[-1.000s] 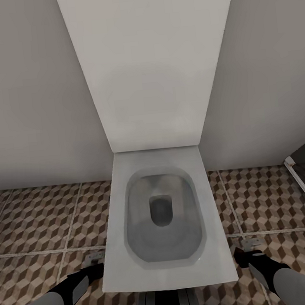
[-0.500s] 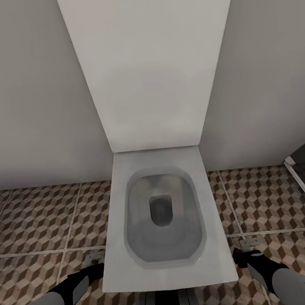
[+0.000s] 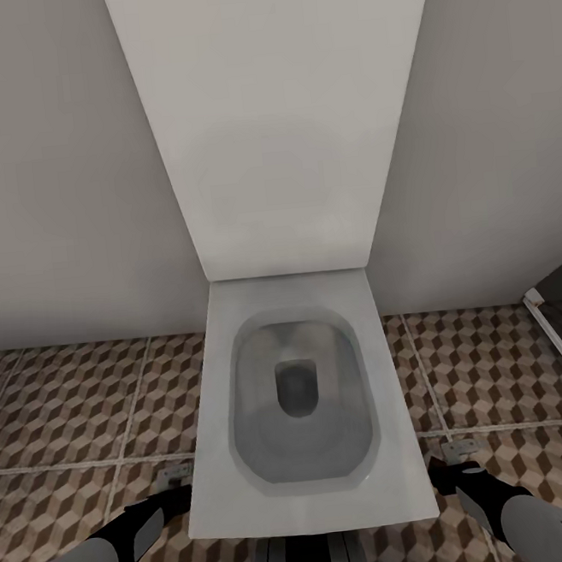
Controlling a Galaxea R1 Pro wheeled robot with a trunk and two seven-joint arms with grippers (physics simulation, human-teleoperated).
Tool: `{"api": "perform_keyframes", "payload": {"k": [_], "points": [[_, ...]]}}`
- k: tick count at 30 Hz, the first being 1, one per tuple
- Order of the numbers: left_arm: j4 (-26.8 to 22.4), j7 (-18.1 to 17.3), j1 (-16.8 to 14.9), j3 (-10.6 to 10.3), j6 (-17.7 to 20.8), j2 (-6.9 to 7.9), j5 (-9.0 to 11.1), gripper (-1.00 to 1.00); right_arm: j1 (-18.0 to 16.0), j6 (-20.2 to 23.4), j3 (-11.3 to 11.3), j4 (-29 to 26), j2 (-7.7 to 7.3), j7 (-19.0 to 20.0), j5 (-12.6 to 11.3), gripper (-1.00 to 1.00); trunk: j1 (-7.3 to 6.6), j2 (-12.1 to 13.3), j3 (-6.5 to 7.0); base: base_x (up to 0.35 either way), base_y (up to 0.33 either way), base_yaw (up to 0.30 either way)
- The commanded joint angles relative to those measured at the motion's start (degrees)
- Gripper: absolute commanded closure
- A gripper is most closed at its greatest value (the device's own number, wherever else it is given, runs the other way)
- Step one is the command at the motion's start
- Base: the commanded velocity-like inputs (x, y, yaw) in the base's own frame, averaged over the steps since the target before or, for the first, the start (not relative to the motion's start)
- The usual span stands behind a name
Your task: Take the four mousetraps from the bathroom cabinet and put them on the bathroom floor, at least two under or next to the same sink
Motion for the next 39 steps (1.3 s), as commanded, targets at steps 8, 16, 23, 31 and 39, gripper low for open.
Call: {"api": "perform_keyframes", "payload": {"k": [8, 16, 23, 31, 39], "points": [[-0.1, -0.1, 0.0, -0.2, 0.3, 0.02, 0.2, 1.0, 0.0, 0.2, -0.4, 0.1, 0.08, -0.1, 0.6, 1.0, -0.01, 0.0, -0.03, 0.0, 0.0, 0.0], [-0.1, -0.1, 0.0, -0.2, 0.3, 0.02, 0.2, 1.0, 0.0, 0.1, -0.4, 0.1, 0.16, -0.1, 0.7, 1.0, -0.01, 0.0, -0.03, 0.0, 0.0, 0.0], [-0.1, -0.1, 0.0, -0.2, 0.3, 0.02, 0.2, 1.0, 0.0, 0.1, -0.4, 0.1, 0.16, -0.1, 0.7, 1.0, -0.01, 0.0, -0.03, 0.0, 0.0, 0.0], [-0.1, -0.1, 0.0, -0.2, 0.3, 0.02, 0.2, 1.0, 0.0, 0.1, -0.4, 0.1, 0.16, -0.1, 0.7, 1.0, -0.01, 0.0, -0.03, 0.0, 0.0, 0.0], [-0.1, -0.1, 0.0, -0.2, 0.3, 0.02, 0.2, 1.0, 0.0, 0.1, -0.4, 0.2, 0.16, -0.1, 0.6, 1.0, -0.01, 0.0, -0.03, 0.0, 0.0, 0.0]]}}
